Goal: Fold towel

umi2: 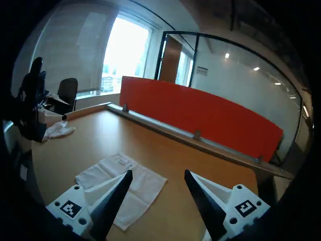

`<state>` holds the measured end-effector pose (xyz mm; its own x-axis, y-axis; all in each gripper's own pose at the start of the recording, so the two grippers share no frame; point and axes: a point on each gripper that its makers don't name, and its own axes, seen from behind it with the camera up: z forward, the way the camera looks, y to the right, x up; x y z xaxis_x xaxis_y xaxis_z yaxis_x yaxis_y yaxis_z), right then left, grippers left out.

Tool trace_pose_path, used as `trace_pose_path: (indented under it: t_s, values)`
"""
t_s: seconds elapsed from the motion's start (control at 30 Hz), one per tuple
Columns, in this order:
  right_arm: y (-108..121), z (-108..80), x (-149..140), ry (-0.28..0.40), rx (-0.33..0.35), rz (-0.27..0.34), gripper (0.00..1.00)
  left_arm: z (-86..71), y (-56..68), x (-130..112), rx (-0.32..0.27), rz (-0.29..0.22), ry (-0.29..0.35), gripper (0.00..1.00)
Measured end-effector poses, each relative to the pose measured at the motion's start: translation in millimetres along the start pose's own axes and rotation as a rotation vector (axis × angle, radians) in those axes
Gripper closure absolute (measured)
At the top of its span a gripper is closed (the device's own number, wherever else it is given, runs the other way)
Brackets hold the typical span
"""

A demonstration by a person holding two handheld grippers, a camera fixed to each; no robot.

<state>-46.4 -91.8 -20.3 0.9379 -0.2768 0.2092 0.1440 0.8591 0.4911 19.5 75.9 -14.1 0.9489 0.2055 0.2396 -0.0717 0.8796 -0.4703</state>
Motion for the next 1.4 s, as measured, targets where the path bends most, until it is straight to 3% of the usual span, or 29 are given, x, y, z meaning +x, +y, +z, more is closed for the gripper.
trace_pose_path:
  t_s: [0.47,1.4]
  values:
    - [-32,15.5,-45,-0.087,0.108,0.003,0.0,16.5,28.9,-47,-0.075,0.015,-0.093,0.03]
    - [-79,47.9,-166,-0.274,0.202,0.013,0.0,48.3,65.2,-174,-0.174,0.038,-0.344,0.03]
